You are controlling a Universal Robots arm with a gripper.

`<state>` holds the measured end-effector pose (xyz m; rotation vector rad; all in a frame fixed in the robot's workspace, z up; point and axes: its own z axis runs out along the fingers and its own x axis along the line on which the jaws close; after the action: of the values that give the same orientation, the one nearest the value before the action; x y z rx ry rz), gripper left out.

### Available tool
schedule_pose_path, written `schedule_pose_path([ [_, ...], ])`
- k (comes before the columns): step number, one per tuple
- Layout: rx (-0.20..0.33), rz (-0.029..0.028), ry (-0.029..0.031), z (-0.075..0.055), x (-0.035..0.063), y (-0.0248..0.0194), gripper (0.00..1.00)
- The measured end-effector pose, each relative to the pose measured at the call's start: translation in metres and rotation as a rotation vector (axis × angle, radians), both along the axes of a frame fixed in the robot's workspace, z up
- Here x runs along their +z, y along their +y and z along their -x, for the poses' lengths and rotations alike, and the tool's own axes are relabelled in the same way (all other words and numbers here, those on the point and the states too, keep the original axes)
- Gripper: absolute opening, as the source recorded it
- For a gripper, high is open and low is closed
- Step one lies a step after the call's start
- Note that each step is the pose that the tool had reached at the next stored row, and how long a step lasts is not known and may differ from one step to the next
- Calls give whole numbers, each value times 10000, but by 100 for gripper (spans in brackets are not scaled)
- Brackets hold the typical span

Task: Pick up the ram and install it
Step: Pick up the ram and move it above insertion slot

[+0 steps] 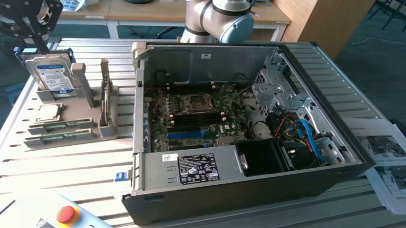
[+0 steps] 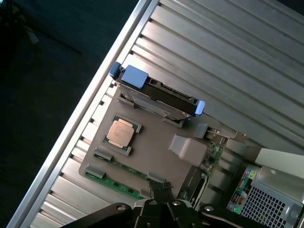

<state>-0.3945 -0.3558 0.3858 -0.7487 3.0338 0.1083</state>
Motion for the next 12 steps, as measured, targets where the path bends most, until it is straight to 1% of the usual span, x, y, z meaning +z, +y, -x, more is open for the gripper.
schedule_pose_path([
  [12,969,-238,-1,0,0,0,10],
])
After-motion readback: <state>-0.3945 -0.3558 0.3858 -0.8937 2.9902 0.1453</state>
